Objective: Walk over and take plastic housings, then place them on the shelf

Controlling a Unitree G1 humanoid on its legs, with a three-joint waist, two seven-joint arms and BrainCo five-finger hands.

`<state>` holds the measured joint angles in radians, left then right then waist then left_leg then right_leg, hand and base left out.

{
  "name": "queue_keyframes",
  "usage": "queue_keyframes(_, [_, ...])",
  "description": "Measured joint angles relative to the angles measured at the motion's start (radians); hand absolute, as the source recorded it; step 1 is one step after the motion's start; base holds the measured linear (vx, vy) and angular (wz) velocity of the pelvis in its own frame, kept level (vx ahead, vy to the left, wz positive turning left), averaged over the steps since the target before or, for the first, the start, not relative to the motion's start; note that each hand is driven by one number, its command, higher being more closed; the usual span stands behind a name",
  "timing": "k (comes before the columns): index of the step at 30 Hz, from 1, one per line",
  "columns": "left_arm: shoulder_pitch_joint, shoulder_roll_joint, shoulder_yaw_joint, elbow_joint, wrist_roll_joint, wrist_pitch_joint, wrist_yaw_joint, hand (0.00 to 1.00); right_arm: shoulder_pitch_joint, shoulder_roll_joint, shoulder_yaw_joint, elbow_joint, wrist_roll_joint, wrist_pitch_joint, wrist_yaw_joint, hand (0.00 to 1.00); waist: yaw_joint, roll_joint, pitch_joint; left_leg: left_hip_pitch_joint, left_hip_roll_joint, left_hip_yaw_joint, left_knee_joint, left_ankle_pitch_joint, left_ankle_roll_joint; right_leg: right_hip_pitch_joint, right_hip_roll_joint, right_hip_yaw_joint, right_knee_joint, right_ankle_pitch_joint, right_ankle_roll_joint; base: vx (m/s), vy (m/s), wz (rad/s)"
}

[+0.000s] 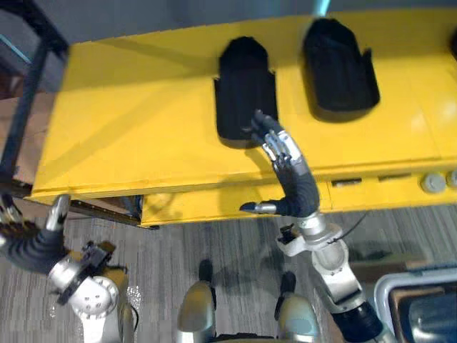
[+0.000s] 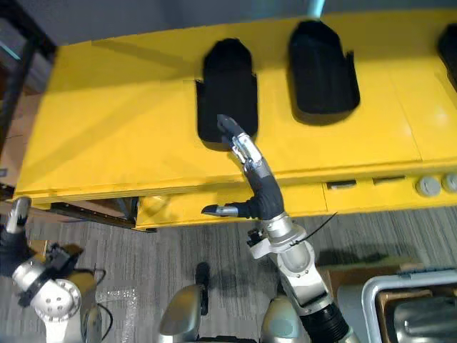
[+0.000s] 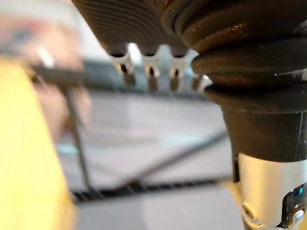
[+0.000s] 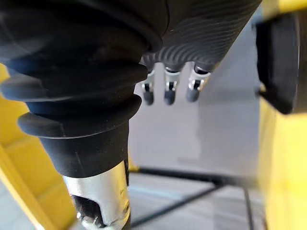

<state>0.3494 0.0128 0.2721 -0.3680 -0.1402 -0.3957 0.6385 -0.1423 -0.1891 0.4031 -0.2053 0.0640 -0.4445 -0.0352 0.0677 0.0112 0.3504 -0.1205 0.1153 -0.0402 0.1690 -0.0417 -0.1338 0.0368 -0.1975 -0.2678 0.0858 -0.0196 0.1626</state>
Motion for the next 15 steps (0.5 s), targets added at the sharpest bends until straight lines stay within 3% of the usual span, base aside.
queue_keyframes(5, [0.091, -0.023, -0.021, 0.239, 0.043, 0.032, -0.084, 0.0, -0.001, 0.021, 0.012, 0.094, 0.002, 0.041, -0.044, 1.0, 0.035, -0.049, -0.04, 0.016, -0.003, -0.022, -0.019, 0.001, -0.003, 0.038, 0.004, -0.034, -0.03, 0.0, 0.0, 0.05, -0.015, 0.15])
queue_keyframes(13, [0.112, -0.041, -0.026, 0.793, 0.072, 0.054, -0.079, 0.0, -0.002, 0.022, 0.039, 0.241, 0.002, 0.106, -0.101, 1.0, 0.059, -0.05, -0.071, 0.032, -0.003, -0.035, -0.029, 0.0, -0.007, 0.071, 0.008, -0.058, -0.051, 0.0, 0.0, 0.02, -0.012, 0.05])
queue_keyframes(15, [0.12, -0.039, -0.039, 0.897, 0.066, 0.056, -0.13, 0.0, -0.004, 0.022, 0.039, 0.265, 0.002, 0.107, -0.118, 1.0, 0.063, -0.05, -0.072, 0.031, -0.002, -0.035, -0.029, 0.001, -0.007, 0.071, 0.009, -0.058, -0.051, 0.0, 0.0, 0.0, 0.0, 0.0])
